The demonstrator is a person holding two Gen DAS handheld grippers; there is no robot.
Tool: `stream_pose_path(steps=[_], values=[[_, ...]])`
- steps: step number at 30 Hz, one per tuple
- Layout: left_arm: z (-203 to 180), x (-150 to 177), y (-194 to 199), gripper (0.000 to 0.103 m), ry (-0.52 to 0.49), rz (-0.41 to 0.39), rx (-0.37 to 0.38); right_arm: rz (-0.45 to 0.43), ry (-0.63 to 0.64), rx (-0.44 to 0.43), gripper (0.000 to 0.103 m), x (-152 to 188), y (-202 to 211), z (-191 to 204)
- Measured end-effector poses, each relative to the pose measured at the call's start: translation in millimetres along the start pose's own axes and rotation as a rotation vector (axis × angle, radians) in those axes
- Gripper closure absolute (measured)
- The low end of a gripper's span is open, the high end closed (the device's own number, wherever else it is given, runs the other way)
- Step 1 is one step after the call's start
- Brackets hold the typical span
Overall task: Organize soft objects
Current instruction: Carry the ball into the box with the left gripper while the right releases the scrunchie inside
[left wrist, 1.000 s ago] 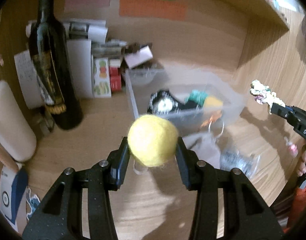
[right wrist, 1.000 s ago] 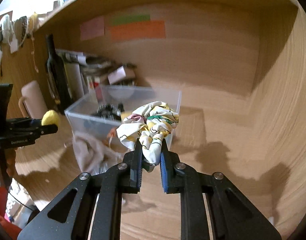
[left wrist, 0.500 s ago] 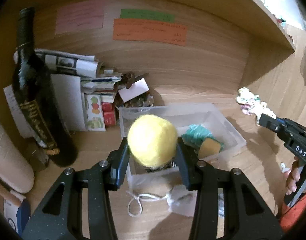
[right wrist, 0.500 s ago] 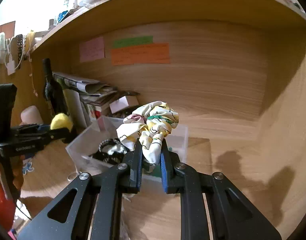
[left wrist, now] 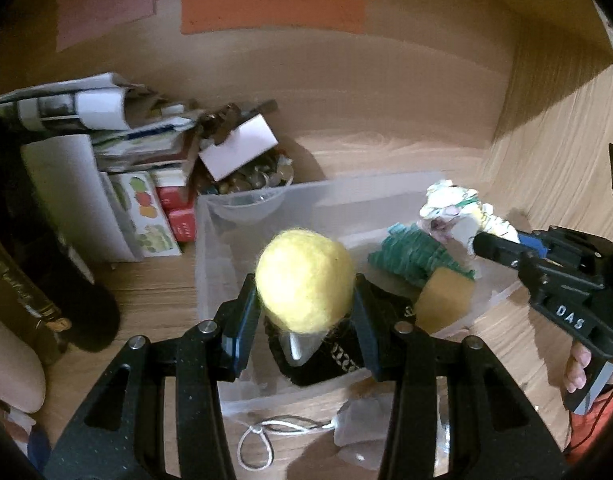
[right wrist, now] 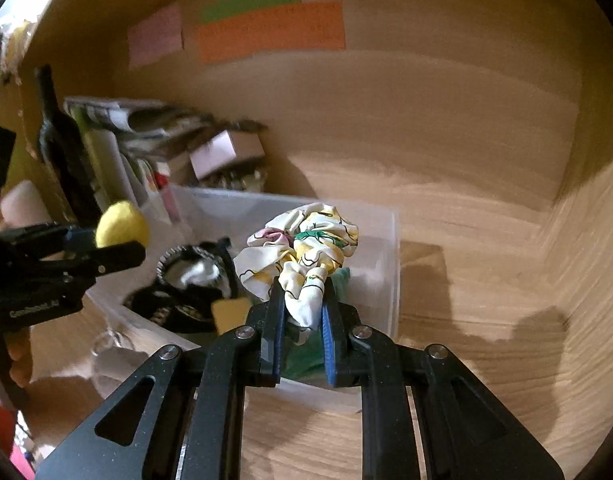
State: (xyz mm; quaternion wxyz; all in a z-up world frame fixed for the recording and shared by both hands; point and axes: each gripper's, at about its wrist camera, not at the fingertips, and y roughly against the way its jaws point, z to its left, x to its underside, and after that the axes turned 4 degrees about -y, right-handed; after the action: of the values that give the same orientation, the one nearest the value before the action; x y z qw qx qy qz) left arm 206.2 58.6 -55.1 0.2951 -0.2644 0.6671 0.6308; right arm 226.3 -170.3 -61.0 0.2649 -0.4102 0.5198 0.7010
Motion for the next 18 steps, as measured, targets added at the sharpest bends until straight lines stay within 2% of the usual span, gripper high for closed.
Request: stream_pose_path(steps=[4,10,12,16,18], values=[[-6,-1,-15,0.059,-0.01,0.036,0.011,0.035,0.01,0.006,0.089,5,-9,0],[-13,1,-26,0.059,-0.022,0.068,0.02,0.034,0.031,0.027,0.087,6,-12,2],[-16,2,-26,0.058,-0.03,0.073,0.016,0.038,0.033,0.026,0.081,6,-12,3],[-17,1,-24,0.054,-0.032,0.069,0.017,0.032,0.038,0.034,0.059,5,-11,5],[-17,0,-22,0.049,-0.028,0.063,0.022,0.019,0.041,0.04,0.056,4,-8,5]])
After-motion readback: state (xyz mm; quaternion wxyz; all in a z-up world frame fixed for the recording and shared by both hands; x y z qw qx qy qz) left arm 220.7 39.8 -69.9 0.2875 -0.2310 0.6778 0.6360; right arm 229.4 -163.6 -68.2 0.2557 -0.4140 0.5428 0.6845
